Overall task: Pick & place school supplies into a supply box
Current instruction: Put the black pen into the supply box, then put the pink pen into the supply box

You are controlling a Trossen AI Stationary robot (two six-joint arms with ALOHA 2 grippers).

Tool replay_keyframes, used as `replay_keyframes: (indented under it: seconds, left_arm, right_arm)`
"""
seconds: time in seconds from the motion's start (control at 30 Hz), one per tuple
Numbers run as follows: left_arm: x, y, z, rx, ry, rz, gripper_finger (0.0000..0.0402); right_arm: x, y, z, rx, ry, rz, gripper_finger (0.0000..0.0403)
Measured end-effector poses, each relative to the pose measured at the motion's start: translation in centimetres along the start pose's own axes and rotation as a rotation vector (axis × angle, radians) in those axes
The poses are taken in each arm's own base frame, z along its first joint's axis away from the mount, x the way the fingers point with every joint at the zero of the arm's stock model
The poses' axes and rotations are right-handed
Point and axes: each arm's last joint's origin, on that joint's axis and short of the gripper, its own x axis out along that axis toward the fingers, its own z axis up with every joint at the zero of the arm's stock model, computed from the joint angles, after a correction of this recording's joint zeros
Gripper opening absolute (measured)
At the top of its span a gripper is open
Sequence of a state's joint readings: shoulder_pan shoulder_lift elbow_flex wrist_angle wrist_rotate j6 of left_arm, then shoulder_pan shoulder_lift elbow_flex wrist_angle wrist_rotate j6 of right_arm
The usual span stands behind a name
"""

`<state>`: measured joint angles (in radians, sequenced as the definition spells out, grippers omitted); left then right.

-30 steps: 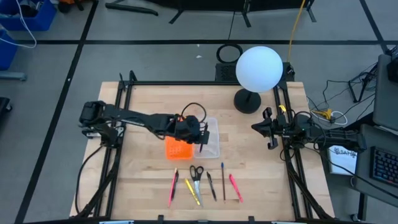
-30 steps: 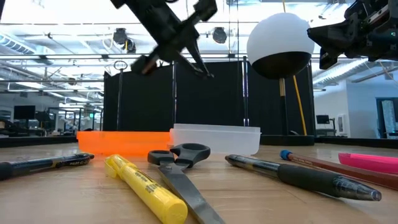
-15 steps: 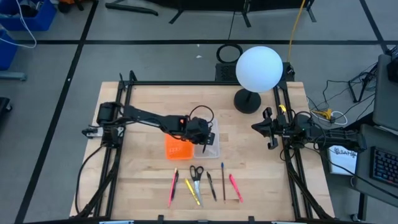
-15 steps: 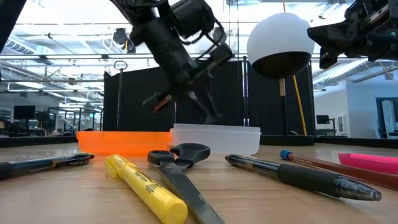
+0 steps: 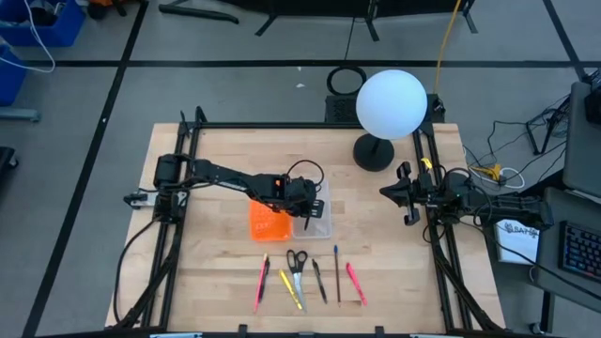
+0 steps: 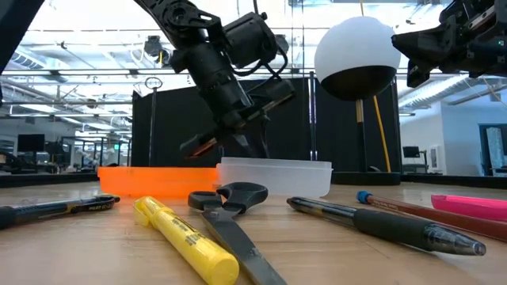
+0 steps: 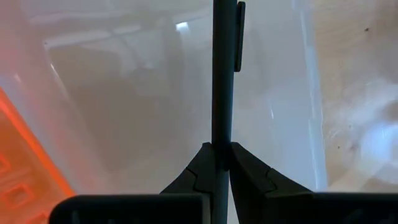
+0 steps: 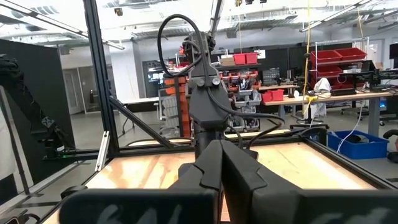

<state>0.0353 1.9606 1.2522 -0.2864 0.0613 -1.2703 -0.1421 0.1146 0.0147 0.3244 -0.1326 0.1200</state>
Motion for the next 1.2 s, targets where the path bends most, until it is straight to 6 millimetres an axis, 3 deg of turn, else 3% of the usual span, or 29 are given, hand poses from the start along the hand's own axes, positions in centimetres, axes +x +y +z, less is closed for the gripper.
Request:
replay_keyframes:
  seconds: [0.43, 0.57, 0.67, 0.8, 0.93, 1.0, 1.1, 1.2]
  left_arm:
    - [0.0, -0.3, -0.6, 0.0, 0.0, -0.006, 0.0128]
    - [-1.4, -1.5, -0.4, 0.117, -0.001, -0.116, 0.0139]
    - [-5.3, -3.1, -0.3, 0.258, -0.044, -0.24, 0.014]
    - [-13.5, -4.4, -1.8, 0.51, -0.221, -0.315, 0.014]
    - [-22.5, -3.0, -5.0, 0.665, -0.519, -0.221, 0.014]
    - [-25.7, -1.3, -6.4, 0.711, -0.605, -0.184, 0.0138]
    - [-28.2, 1.0, -8.0, 0.828, -0.629, -0.218, 0.0118]
    - [-27.9, 3.1, -9.7, 0.989, -0.614, -0.267, 0.0079]
  right_arm:
    - [0.0, 0.0, 0.0, 0.0, 0.001, 0.002, 0.0]
    - [0.0, 0.0, 0.0, 0.0, 0.002, 0.002, 0.0]
    - [0.0, 0.0, -0.1, 0.0, 0.005, 0.002, 0.0]
    - [0.0, 0.0, -0.1, 0.001, 0.013, 0.001, 0.0]
    - [0.1, 0.0, -0.2, 0.002, 0.017, 0.001, 0.0]
    - [0.1, 0.0, -0.1, 0.001, 0.011, 0.0, 0.0]
    - [0.1, 0.0, 0.0, -0.009, 0.001, -0.001, 0.0]
    - [0.1, 0.0, 0.0, -0.05, -0.002, -0.002, 0.0]
